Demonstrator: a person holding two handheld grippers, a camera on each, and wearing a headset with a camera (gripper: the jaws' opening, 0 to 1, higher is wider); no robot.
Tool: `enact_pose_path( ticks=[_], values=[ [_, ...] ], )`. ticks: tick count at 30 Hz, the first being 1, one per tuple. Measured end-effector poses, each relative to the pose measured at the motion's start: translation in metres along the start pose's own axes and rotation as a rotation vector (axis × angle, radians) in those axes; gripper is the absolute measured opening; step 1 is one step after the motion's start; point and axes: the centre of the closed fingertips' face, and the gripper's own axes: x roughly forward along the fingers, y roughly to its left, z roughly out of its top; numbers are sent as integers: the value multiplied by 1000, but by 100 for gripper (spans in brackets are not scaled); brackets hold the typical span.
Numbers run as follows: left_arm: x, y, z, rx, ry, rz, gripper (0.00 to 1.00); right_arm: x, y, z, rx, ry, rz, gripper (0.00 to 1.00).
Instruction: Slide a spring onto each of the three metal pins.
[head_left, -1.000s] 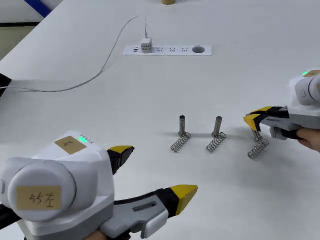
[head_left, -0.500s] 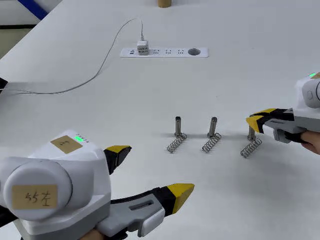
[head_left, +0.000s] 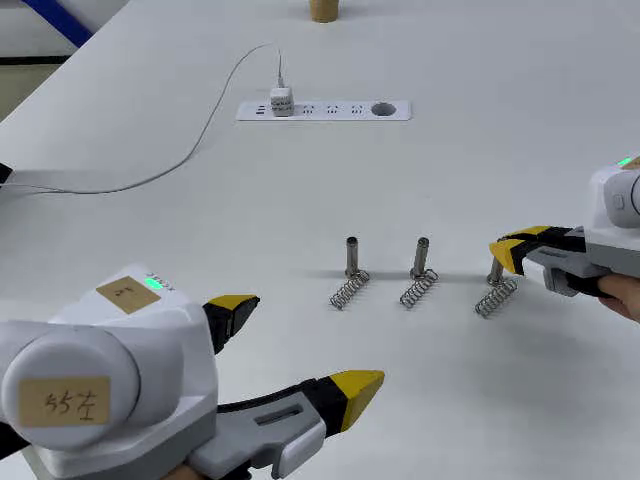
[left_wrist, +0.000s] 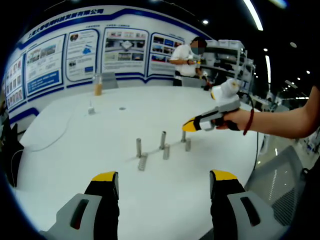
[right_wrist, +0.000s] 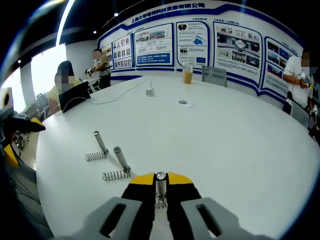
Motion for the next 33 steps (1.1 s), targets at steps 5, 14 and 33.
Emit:
enact_pose_path(
  ticks=[5,14,33],
  values=[
    [0,0,0,1,-2,0,76,0,2,0,7,-9,3,8],
    [-1,-1,0,2,-4,0,75,0,5,1,-10,-49,12,8],
    [-1,0,0,10,-1,8,74,1,3,-1,23,-44,8,9]
  ],
)
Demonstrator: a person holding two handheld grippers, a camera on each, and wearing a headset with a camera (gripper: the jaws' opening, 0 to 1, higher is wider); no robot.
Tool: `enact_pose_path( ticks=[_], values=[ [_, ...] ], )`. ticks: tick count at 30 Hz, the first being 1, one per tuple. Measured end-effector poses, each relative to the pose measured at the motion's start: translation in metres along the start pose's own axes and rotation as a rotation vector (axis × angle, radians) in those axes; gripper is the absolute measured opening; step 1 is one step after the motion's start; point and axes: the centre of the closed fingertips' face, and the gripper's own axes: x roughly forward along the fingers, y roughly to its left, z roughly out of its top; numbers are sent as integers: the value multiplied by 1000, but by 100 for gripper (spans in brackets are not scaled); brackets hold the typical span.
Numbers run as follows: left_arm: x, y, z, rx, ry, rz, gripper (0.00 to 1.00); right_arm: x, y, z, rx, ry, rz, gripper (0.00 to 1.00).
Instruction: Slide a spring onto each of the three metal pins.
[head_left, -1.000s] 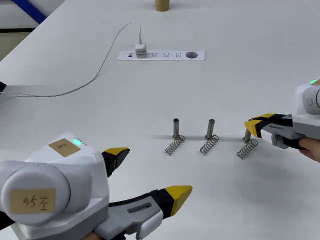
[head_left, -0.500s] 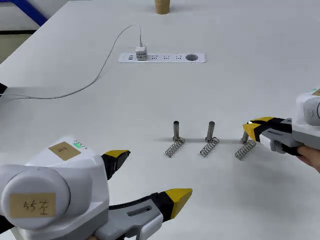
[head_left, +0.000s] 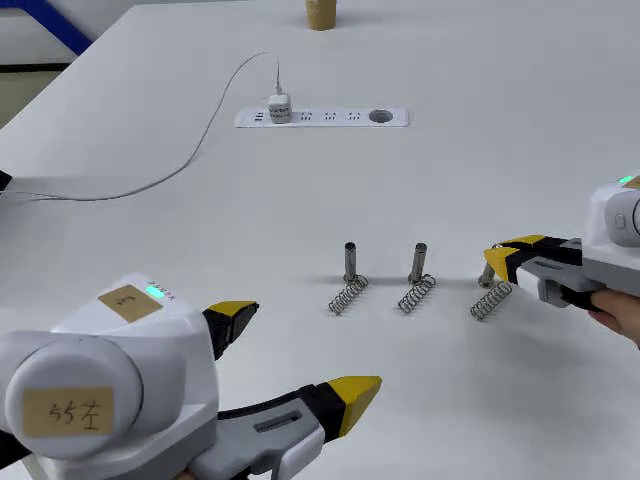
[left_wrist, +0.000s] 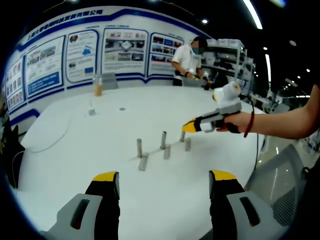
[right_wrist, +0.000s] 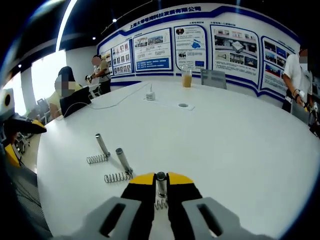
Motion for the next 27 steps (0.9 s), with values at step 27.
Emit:
enact_pose_path(
  ticks=[27],
  values=[
    [9,16,1,45,19,34,69,-15,7,7,19,8,37,44]
  ],
)
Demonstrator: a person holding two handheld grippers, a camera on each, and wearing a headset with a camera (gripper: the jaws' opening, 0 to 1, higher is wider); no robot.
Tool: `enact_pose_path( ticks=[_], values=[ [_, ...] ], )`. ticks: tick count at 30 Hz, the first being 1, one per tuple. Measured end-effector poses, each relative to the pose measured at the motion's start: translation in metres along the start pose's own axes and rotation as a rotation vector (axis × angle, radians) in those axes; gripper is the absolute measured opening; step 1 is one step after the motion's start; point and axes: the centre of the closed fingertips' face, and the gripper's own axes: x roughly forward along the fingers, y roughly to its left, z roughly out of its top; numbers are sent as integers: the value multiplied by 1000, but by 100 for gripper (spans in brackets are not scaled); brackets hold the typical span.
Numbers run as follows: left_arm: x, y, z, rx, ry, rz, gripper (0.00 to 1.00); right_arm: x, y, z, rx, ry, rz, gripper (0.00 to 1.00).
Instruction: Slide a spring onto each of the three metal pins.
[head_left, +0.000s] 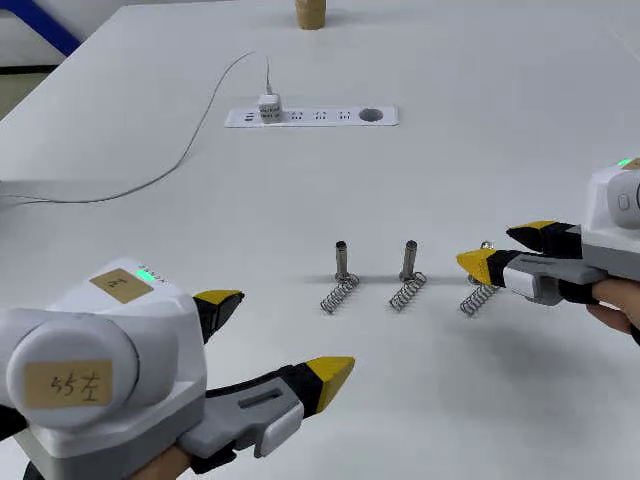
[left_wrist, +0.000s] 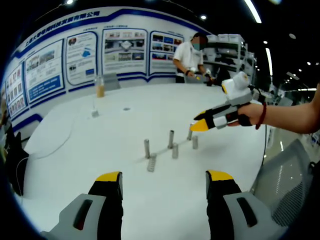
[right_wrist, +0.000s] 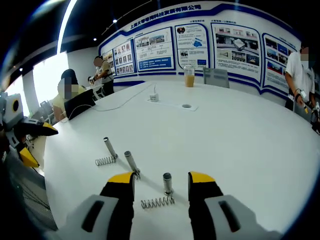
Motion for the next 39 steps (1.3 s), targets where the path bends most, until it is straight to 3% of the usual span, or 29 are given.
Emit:
enact_pose_path(
  ticks=[8,22,32,39],
  values=[
    [17,13,-2,18,8,18,60,-9,2,2,1,-9,12,45],
    [54,28,-6,44,21,5,46,-15,8,7,-14,-21,46,49],
    [78,33,-23,45,84,-18,37,-17,11,10,-25,-27,62,51],
    [91,36,-32,51,106,-27,33,-16,15,7,-24,-22,75,51]
  ],
)
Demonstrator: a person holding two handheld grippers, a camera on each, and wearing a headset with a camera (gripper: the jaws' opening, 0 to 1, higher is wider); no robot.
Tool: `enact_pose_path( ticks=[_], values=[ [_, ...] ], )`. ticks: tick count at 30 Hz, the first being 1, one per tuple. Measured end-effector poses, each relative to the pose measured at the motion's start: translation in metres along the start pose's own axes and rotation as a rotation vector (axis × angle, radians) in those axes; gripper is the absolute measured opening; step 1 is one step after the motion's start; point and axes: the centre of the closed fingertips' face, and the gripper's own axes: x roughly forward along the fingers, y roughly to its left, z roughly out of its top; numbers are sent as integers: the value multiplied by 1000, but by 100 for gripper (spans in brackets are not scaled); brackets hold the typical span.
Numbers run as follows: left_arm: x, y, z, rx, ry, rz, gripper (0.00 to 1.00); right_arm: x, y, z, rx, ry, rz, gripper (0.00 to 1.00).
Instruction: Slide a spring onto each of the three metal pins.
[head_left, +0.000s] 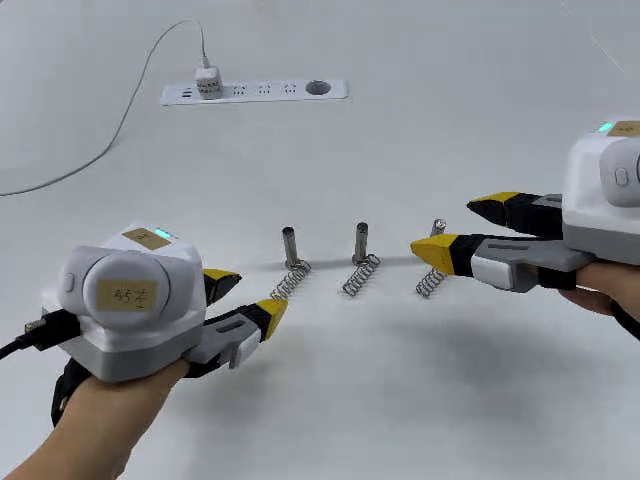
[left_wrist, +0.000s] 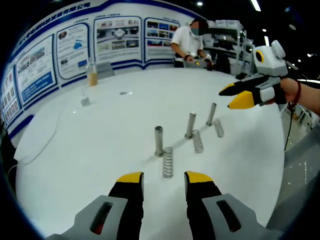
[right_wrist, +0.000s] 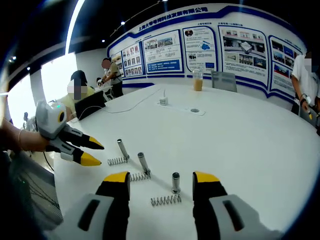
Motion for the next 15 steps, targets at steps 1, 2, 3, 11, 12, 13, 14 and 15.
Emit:
enact_pose_path(
  ticks=[1,2,3,11,12,13,14,15],
  values=[
    [2,0,-1,2,0,-3,32,0,0,0,1,-2,1,52],
    [3,-1,-2,4,3,-5,31,0,1,0,2,-2,3,52],
    [6,-1,-3,9,9,-8,30,-1,1,0,3,-2,5,52],
    [20,-1,-7,10,26,-25,26,-2,5,-1,9,2,18,57],
    [21,-1,-6,9,25,-27,26,-2,5,-2,8,5,20,58],
    [22,-2,-6,8,24,-34,25,-2,6,-2,9,7,21,58],
    [23,-3,-6,10,25,-39,24,-3,6,-3,9,8,25,59],
    [25,-3,-6,18,28,-42,24,-3,7,-3,10,9,28,60]
  ],
)
